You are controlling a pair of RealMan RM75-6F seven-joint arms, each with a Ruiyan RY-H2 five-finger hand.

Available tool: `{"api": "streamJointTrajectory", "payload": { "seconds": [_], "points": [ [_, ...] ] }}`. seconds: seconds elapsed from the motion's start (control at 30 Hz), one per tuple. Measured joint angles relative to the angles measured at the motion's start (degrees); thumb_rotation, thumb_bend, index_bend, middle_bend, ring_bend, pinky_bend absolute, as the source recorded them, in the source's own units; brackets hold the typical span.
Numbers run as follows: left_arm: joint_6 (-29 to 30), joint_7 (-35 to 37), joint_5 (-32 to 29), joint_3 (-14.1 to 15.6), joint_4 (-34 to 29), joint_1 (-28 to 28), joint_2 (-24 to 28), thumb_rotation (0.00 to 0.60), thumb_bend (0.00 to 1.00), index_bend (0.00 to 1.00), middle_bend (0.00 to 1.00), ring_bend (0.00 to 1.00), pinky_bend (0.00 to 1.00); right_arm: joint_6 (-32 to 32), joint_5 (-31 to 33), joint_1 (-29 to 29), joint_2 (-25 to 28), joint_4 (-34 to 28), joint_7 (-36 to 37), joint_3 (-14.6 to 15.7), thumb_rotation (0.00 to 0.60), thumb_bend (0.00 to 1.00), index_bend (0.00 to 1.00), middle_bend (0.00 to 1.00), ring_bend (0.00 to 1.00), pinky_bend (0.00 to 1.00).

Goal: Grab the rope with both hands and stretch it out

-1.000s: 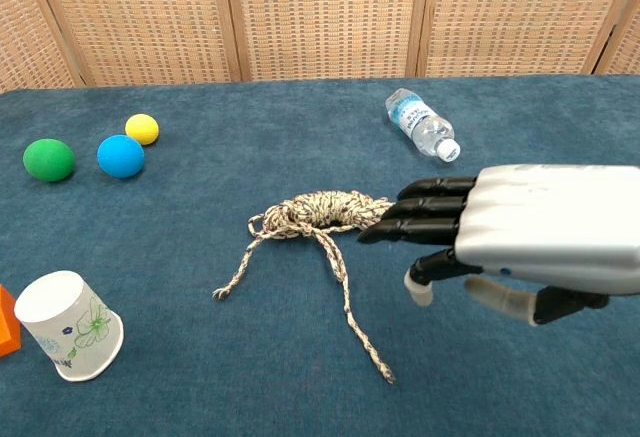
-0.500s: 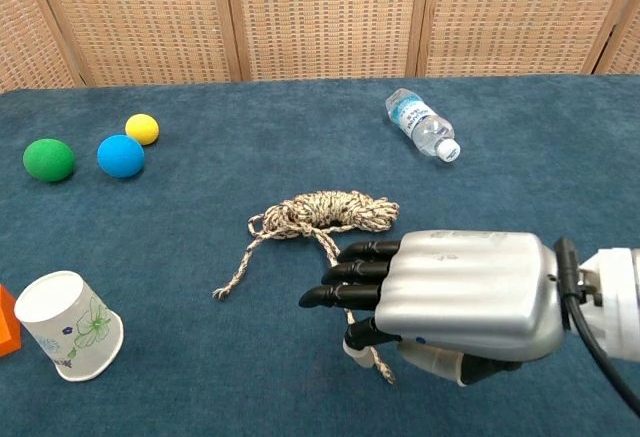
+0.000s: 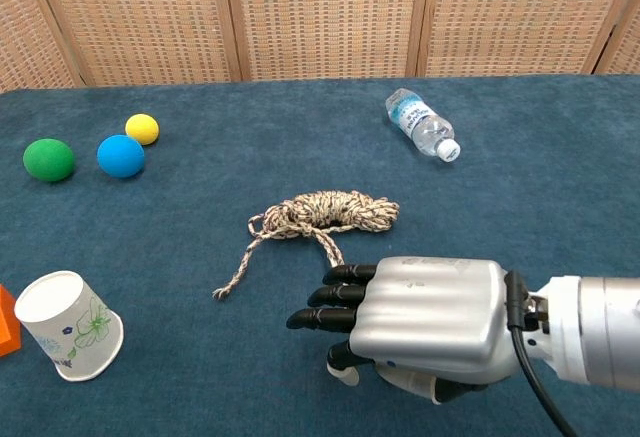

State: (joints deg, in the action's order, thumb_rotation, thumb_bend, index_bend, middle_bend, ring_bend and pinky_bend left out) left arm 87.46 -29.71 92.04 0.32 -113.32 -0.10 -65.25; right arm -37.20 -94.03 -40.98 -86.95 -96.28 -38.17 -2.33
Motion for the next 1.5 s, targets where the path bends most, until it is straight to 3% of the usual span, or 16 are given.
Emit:
{"api": "streamJointTrajectory", "payload": {
  "seconds": [0.43, 0.9, 0.97, 1.07, 1.17, 1.3, 1.5],
  "points": [
    [-0.32, 0.28, -0.48, 0.14, 0.03, -0.32, 0.18, 0.6, 0.0, 0.0, 0.0, 0.0, 0.0, -1.44, 3.58, -0.91, -2.69, 3.13, -6.31, 0.74, 0.6, 0.75, 0.35, 0.0, 0.0, 0.0],
    [-0.46, -0.13, -0.61, 0.41, 0.08, -0.44, 0.05, 0.6, 0.0, 0.0, 0.0, 0.0, 0.0, -6.12, 7.69, -0.31, 1.67, 7.3, -8.83, 0.18, 0.6, 0.73, 0.31, 0.0, 0.0, 0.0],
    [-0.56, -0.35, -0.64, 0.44, 0.08, -0.5, -0.02, 0.6, 0.0, 0.0, 0.0, 0.0, 0.0, -7.08, 8.57, 0.0, 1.95, 7.91, -8.49, -0.2, 0.6, 0.68, 0.29, 0.0, 0.0, 0.0],
    [-0.65, -0.49, -0.81, 0.43, 0.08, -0.56, -0.11, 0.6, 0.0, 0.0, 0.0, 0.0, 0.0, -9.04, 9.89, 0.73, 2.27, 8.29, -6.36, -0.92, 0.6, 0.45, 0.24, 0.0, 0.0, 0.0],
    [-0.77, -0.58, -1.01, 0.39, 0.06, -0.66, -0.13, 0.6, 0.0, 0.0, 0.0, 0.0, 0.0, -10.47, 11.37, 1.59, 2.46, 7.77, -2.49, -1.61, 0.6, 0.34, 0.3, 0.0, 0.0, 0.0],
    [-1.04, -0.75, -1.31, 0.35, 0.04, -0.83, -0.19, 0.6, 0.0, 0.0, 0.0, 0.0, 0.0, -11.74, 15.18, 2.96, 2.49, 5.26, 6.1, -3.01, 0.6, 0.33, 0.44, 0.0, 0.0, 0.0],
    [-1.26, -0.52, -1.29, 0.59, 0.03, -0.94, -0.04, 0.6, 0.0, 0.0, 0.0, 0.0, 0.0, -13.58, 20.29, 4.46, 0.56, 3.21, 15.15, -4.41, 0.6, 0.33, 0.5, 0.0, 0.0, 0.0]
  ]
}}
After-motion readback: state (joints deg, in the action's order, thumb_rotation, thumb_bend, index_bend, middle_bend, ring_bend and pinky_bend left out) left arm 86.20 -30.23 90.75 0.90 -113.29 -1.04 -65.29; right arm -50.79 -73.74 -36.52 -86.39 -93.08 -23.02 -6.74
